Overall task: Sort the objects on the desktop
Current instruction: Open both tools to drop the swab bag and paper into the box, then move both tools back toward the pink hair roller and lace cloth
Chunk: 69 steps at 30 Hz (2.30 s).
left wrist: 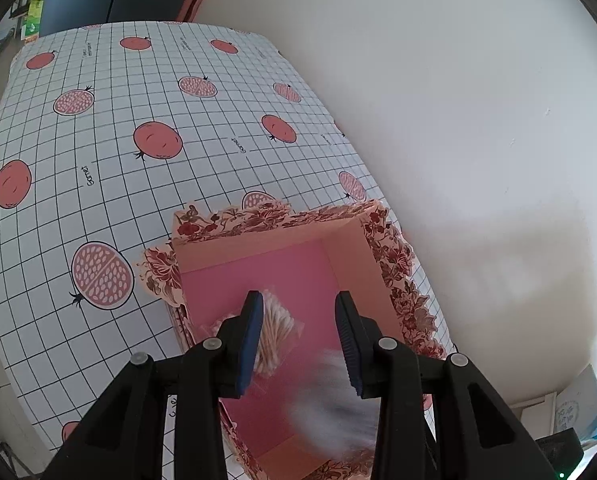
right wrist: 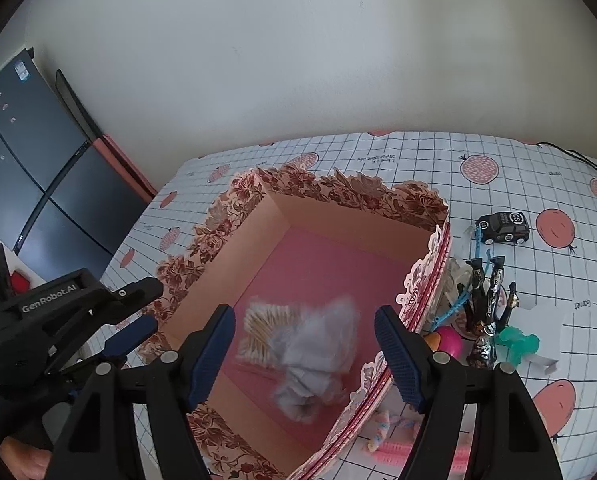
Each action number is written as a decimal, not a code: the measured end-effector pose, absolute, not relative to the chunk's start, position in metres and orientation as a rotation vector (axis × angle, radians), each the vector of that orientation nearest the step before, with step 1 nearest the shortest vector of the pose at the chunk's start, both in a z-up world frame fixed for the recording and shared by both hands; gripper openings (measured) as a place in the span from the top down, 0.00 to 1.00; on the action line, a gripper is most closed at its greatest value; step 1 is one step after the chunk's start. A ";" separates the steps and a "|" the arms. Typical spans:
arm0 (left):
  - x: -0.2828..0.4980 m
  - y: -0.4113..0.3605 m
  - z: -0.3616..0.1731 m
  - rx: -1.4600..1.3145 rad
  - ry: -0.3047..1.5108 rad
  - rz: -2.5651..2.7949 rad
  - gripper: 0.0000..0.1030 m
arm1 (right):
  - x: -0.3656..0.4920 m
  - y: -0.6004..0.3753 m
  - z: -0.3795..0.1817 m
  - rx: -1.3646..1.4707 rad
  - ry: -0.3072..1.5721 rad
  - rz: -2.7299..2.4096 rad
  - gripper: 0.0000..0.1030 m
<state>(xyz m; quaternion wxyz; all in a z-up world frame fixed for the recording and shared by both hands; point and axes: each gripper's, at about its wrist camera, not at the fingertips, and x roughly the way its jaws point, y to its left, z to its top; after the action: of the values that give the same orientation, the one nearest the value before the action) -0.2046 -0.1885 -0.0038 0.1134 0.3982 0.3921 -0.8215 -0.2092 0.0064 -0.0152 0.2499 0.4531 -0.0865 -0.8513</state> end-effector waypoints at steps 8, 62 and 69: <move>-0.207 -0.184 -0.003 1.193 1.098 -2.404 0.52 | -0.208 0.010 -0.007 1.216 -0.239 -2.324 0.27; -0.159 -0.007 0.078 1.291 0.630 -2.712 0.20 | -0.151 0.222 0.104 1.068 -0.289 -2.605 0.04; -0.155 0.012 0.070 1.351 0.665 -2.730 0.20 | -0.152 0.232 0.097 1.097 -0.282 -2.618 0.04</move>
<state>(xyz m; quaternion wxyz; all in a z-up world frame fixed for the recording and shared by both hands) -0.1545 0.0120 0.0698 0.0121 0.4332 0.2134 -0.8756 -0.1522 0.2315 0.0971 0.1441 0.3805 -0.0980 -0.9082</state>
